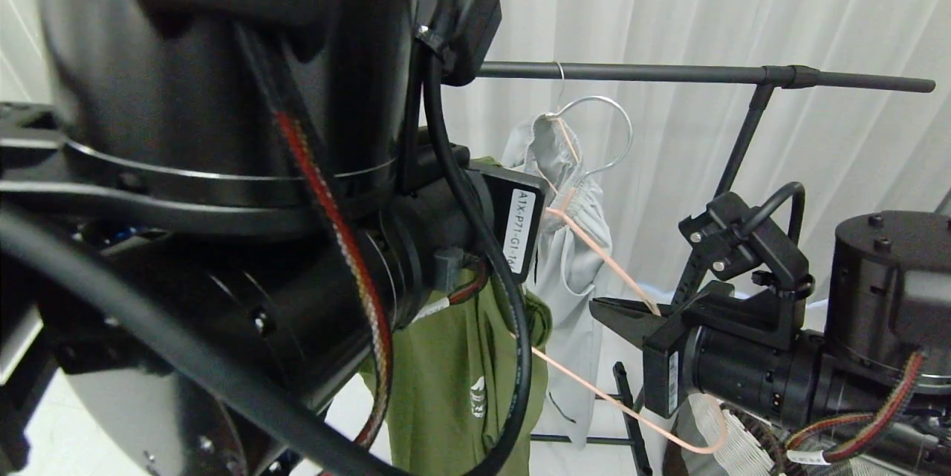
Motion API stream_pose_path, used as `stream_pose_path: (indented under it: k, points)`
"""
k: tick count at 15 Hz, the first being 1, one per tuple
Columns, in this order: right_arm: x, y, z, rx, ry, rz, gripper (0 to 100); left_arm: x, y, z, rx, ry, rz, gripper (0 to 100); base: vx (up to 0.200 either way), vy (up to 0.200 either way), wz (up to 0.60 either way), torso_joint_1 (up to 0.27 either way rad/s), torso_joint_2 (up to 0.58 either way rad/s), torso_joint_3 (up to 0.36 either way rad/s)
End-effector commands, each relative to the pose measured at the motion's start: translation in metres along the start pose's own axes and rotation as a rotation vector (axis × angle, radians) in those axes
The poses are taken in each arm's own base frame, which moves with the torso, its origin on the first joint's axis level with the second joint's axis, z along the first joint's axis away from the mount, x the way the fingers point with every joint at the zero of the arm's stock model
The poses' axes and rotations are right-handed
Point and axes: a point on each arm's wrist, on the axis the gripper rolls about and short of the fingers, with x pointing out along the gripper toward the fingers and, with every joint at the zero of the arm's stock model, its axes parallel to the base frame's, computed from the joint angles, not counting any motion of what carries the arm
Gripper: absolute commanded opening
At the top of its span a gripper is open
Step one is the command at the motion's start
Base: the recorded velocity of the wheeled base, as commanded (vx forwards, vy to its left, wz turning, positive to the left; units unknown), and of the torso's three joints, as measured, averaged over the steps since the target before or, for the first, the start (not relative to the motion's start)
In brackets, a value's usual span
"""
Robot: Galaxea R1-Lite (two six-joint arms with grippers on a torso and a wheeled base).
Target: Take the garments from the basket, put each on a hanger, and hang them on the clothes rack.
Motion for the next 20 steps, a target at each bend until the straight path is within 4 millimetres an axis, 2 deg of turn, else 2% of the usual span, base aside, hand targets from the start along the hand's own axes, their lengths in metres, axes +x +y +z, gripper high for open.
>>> stream_pose_path:
  k: [1,5,14,15,17,20]
  points:
    - [0.007,0.003,0.004,0.000,-0.007,0.005,0,-0.003,-0.004,-0.001,0.004,-0.001,-0.016,0,0.000,0.000,0.00,0.000,0.00,0.000]
    - [0.006,0.004,0.012,0.005,-0.038,0.008,0,-0.005,-0.003,-0.006,0.016,0.011,-0.019,0,0.000,0.000,0.00,0.000,0.00,0.000]
    - [-0.015,0.005,0.038,0.017,-0.168,0.007,0,-0.002,0.001,-0.017,0.035,0.042,0.001,0,0.000,0.000,0.00,0.000,0.00,0.000]
    - [-0.016,0.005,0.040,0.017,-0.179,0.009,0,-0.002,0.001,-0.017,0.031,0.042,0.001,100,0.000,0.000,0.00,0.000,0.00,0.000]
    - [-0.017,0.005,0.043,0.013,-0.193,0.009,0,-0.002,0.002,-0.019,0.033,0.046,0.007,100,0.000,0.000,0.00,0.000,0.00,0.000]
    - [-0.020,0.003,0.045,-0.030,-0.204,-0.001,0,-0.013,0.012,-0.037,0.048,0.061,0.006,100,0.000,0.000,0.00,0.000,0.00,0.000]
